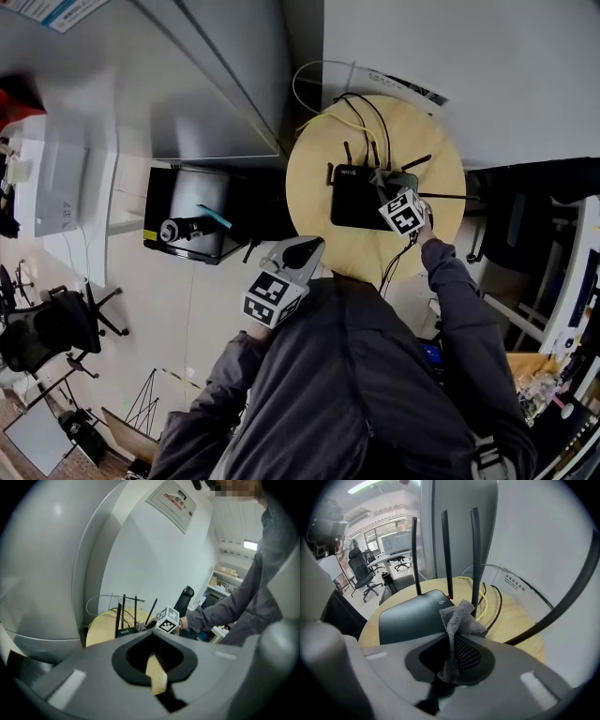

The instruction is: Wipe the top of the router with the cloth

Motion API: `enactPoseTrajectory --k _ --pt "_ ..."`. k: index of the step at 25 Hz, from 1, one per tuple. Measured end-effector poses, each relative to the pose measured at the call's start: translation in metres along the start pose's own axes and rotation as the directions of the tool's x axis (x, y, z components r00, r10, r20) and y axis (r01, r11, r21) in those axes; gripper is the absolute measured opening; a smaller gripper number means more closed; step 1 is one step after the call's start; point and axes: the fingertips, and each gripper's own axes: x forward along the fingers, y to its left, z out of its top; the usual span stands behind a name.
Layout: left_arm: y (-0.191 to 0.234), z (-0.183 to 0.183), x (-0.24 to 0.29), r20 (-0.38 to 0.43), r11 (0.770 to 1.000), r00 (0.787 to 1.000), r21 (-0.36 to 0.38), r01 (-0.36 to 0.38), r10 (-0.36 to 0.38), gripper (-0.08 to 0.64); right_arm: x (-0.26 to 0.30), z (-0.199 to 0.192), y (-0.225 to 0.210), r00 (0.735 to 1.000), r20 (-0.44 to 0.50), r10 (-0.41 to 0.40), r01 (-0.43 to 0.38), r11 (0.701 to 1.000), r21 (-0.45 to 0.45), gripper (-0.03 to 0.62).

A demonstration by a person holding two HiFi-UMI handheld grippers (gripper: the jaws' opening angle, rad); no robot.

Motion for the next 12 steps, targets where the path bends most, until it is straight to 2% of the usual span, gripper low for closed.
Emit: enactPoseTrajectory --k 5,12 --pt "-0.003 0.001 0.004 -0.007 1.0 1.0 0.009 0.023 -0.023 0.0 -0.008 -0.014 0.021 1.0 0.026 -0.002 0.001 0.999 0.05 0.029" --pt "-0.008 0.001 0.012 -0.024 0.998 0.998 0.027 0.064 -0.063 0.0 -0.025 -0.031 0.061 0.999 0.026 0.042 -0.043 0.998 0.042 0.029"
